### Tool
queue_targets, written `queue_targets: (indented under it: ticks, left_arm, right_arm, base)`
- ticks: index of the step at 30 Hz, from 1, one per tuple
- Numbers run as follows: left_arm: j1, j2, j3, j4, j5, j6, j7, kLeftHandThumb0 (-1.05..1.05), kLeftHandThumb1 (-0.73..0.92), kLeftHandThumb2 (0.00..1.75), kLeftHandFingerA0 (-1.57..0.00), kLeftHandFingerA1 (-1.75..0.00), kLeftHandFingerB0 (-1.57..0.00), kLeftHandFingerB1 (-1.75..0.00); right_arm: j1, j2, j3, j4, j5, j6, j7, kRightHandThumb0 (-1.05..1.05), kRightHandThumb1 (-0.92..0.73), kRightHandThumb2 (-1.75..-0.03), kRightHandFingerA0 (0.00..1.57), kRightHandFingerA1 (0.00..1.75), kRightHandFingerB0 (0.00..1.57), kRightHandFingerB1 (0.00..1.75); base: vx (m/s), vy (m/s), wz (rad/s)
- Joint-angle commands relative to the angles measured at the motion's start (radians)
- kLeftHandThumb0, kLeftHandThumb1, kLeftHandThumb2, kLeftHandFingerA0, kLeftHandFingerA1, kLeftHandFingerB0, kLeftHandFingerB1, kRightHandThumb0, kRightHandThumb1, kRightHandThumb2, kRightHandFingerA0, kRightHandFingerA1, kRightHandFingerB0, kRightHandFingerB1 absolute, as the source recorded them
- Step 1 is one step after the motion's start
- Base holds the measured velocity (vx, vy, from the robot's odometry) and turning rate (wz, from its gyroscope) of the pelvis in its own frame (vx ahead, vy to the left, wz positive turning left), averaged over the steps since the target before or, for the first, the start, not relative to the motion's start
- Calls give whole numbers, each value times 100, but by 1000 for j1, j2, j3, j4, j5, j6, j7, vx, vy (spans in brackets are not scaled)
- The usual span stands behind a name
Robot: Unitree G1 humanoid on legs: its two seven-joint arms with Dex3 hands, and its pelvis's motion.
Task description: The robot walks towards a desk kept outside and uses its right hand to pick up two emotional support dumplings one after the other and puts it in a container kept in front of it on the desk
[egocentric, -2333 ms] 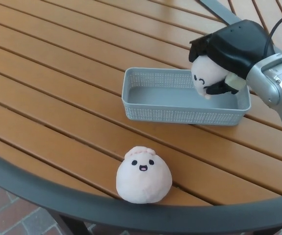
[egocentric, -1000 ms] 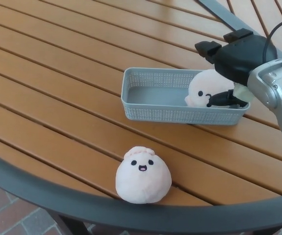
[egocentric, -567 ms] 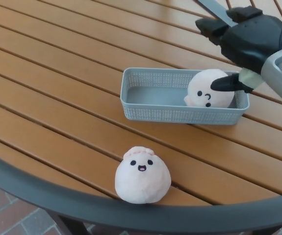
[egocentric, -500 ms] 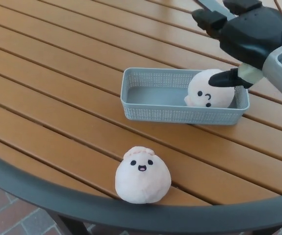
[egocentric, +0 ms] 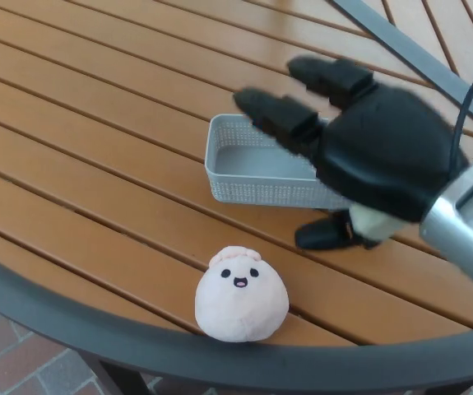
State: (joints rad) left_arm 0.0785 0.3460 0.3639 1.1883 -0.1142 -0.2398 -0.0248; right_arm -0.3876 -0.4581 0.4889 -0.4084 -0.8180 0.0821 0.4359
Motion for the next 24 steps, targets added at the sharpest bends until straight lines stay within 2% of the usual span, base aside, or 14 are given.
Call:
queue_targets:
  ticks: [1,6,14,24]
  left_arm:
    - [-6,19,-5,6,2,-21,7,-38,53,57,-86,-68,-88,-54]
    - [-8,18,-3,11,-1,-31,11,-35,53,56,-85,-68,-85,-55]
    - [-9,21,-8,15,3,-29,6,-33,54,56,-84,-66,-81,-53]
    - [-4,10,3,21,-11,-40,-3,-29,52,56,-85,-68,-78,-53]
  right_arm:
    - [85,29,64,67,81,31,147,-105,-64,-101,0,3,0,6]
    - [28,75,91,188,66,29,162,-105,-63,-103,0,4,0,6]
    - [-16,150,127,264,36,26,149,-105,-64,-104,0,7,0,6]
    - [-31,265,135,372,21,29,39,-105,-64,-103,0,9,0,4]
  base:
    - [0,0,0]
    - [0,0,0]
    - [0,0,0]
    - [0,0,0]
